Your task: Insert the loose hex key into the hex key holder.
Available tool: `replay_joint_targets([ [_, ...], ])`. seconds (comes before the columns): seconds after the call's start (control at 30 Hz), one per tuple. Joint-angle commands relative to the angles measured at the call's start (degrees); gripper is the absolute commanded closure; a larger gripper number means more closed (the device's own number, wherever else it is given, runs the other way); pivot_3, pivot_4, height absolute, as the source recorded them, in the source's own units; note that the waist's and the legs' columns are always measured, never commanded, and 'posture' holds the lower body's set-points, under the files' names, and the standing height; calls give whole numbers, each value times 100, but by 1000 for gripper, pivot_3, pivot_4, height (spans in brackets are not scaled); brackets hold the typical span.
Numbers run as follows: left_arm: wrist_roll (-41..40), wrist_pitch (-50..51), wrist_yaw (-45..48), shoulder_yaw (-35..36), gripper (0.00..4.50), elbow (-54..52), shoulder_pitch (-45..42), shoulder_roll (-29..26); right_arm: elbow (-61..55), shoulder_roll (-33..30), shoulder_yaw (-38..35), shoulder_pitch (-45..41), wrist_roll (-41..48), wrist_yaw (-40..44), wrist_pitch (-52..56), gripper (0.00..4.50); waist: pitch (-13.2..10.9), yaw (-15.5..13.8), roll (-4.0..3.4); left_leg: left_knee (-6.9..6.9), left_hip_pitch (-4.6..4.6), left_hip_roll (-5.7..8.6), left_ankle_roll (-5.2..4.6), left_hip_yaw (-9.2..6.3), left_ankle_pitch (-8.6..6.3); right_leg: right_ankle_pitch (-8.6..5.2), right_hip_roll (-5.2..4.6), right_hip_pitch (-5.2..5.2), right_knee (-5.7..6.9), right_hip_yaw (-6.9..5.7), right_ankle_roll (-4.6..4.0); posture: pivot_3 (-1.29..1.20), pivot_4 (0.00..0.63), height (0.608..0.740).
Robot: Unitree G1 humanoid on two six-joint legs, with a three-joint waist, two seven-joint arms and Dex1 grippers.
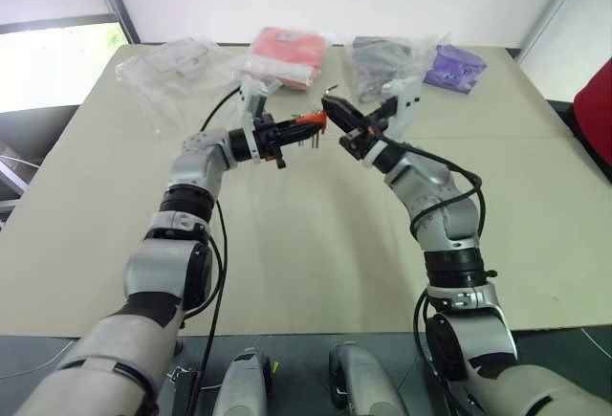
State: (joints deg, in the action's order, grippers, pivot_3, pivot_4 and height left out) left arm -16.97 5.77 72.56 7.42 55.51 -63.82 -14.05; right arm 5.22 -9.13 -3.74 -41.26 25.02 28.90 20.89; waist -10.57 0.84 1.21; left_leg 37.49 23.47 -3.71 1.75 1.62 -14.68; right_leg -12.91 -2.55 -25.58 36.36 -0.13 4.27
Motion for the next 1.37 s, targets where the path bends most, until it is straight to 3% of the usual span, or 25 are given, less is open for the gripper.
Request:
replay_joint_targets([
  [0.03, -24, -136, 82, -29, 4500, -250, -105, -56, -184, -61, -101, -117, 41, 4, -87, 2660, 0, 0, 0, 0, 0, 0, 0, 0, 0, 0, 0, 0, 0, 0, 0, 0, 150, 739],
  [0.13, 45, -150, 120, -90, 4500, -279, -15, -103, -363, -170, -76, -92, 74, 53, 38, 1300, 0, 0, 0, 1, 0, 0, 0, 0, 0, 0, 0, 0, 0, 0, 0, 0, 150, 739],
  [0.33, 50, 357, 300, -280, 4500, -620, 640, -321, -1318, -1008, 250, 563, -38, 693, 290, 1300, 2, -1, -3, 0, 0, 0, 0, 0, 0, 0, 0, 1, -1, 1, 0, 0, 150, 739],
  [0.53, -233, 1687, 415, -473, 4500, -2143, 1817, -664, -2251, -2119, 914, 1296, -351, 1528, 430, 1300, 2, 13, -2, 6, -4, -1, 0, -1, 0, 0, 1, 4, 5, 2, 0, 0, 150, 739],
  [0.63, -418, 2339, 343, -518, 4500, -2898, 2305, -825, -2368, -2274, 1004, 1392, -415, 1624, 414, 1300, 2, 3, -1, 35, -5, -2, 0, -3, 0, 0, 2, 5, 28, 3, -1, 0, 150, 739],
  [0.8, -458, 3004, -86, -582, 4500, -3212, 2557, -999, -2249, -2125, 1041, 1387, -507, 1551, 329, 1300, 2, -24, 0, 72, -13, -1, 0, -7, 0, -1, -1, 20, 52, 4, -3, 0, 150, 739],
  [0.97, -341, 3122, -649, -566, 2200, -2784, 2393, -1052, -2190, -1917, 1108, 1380, -577, 1498, 299, 1237, 3, -17, 1, 74, -19, 0, 1, -8, 0, -2, -1, 24, 58, 5, -5, 0, 150, 739],
  [1.1, 11, 2417, -1096, -557, 182, -2140, 2253, -1173, -2207, -1899, 1098, 1433, -614, 1487, 316, 1237, 3, -20, 2, 72, -18, 1, 1, -8, 0, -2, 0, 21, 61, 4, -5, 0, 150, 739],
  [1.2, 363, 1585, -1656, -513, 182, -1571, 2071, -1285, -2256, -1955, 1055, 1511, -614, 1489, 360, 1237, 4, -21, 3, 74, -21, 1, 1, -8, 0, -1, -1, 23, 63, 4, -5, 0, 150, 739],
  [1.37, 418, 774, -1723, -374, 182, -1192, 1890, -1514, -2400, -2141, 936, 1727, -597, 1476, 440, 1237, 4, 4, 2, 70, -22, 0, 1, -7, 0, -2, 0, 20, 64, 5, -6, 0, 150, 739],
])
